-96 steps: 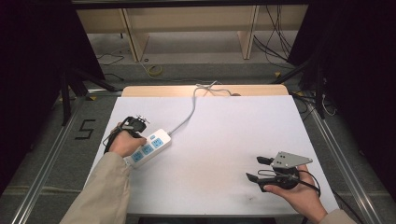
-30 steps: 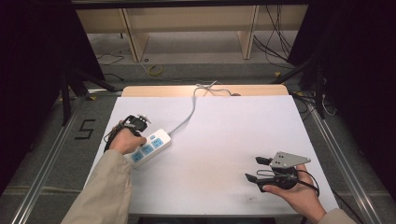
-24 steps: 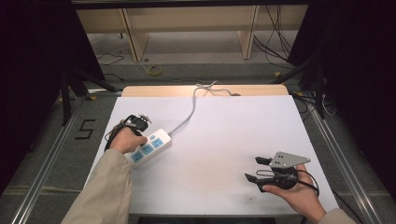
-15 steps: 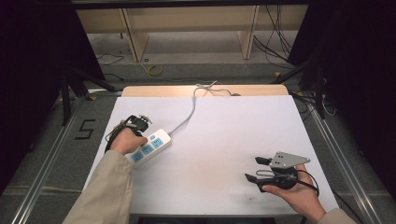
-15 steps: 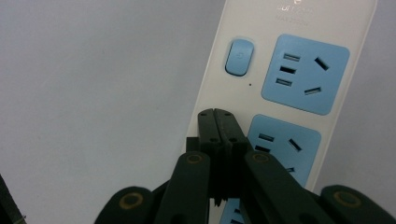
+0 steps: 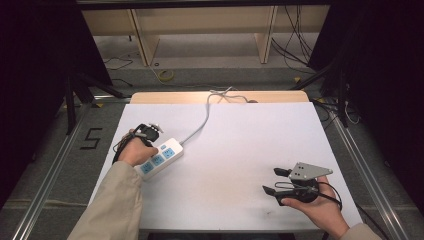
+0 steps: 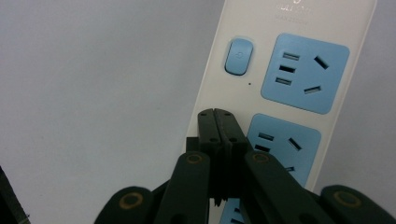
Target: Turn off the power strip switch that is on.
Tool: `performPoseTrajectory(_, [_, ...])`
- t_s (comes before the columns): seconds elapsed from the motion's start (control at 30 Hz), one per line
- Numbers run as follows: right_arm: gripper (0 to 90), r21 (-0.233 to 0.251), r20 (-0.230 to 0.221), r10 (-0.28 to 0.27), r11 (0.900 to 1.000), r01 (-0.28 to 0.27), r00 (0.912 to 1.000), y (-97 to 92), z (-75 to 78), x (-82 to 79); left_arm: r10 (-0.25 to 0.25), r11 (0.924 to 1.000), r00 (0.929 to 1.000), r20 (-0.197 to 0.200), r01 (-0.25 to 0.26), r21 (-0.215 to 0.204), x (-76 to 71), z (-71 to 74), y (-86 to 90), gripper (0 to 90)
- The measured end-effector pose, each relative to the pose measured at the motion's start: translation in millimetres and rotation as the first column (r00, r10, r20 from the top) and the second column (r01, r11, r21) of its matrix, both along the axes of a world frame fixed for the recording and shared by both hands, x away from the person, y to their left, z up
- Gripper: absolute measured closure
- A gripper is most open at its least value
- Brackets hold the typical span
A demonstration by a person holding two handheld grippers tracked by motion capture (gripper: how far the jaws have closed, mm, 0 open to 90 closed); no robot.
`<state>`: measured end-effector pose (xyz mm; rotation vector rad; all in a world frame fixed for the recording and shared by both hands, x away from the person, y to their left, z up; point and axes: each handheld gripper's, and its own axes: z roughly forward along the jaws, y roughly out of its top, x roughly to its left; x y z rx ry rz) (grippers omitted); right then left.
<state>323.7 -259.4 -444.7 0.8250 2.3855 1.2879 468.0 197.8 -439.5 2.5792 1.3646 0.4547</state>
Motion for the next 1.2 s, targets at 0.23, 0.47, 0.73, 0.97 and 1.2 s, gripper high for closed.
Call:
performPoseTrajectory(0.23, [28.7,0.002,0.001,-0.001,1.0000,0.001,1.0000,-0.4,0.0,0.3,0.003,1.0000,1.0000,0.000,-0.003,-0.004,0.0,0.2,0.3,90.0])
performPoseTrajectory(0.47, [28.7,0.002,0.002,-0.001,1.0000,0.001,1.0000,-0.5,0.4,0.4,0.005,0.9999,1.0000,-0.001,-0.005,-0.016,0.2,0.3,1.3,90.0])
performPoseTrajectory(0.73, [28.8,0.003,0.003,0.000,1.0000,0.000,1.0000,-0.8,0.4,0.6,0.006,0.9998,1.0000,-0.002,-0.006,-0.020,0.1,0.4,1.6,90.0])
performPoseTrajectory(0.97, [28.8,0.003,0.003,-0.001,1.0000,0.001,1.0000,-1.0,0.6,0.6,0.004,0.9997,1.0000,-0.002,-0.004,-0.022,-0.1,0.7,2.0,90.0])
performPoseTrajectory(1.2, [28.8,0.003,0.007,-0.002,1.0000,0.002,1.0000,-1.6,0.7,1.0,-0.003,0.9998,1.0000,-0.009,0.003,-0.022,-0.5,2.1,3.1,90.0])
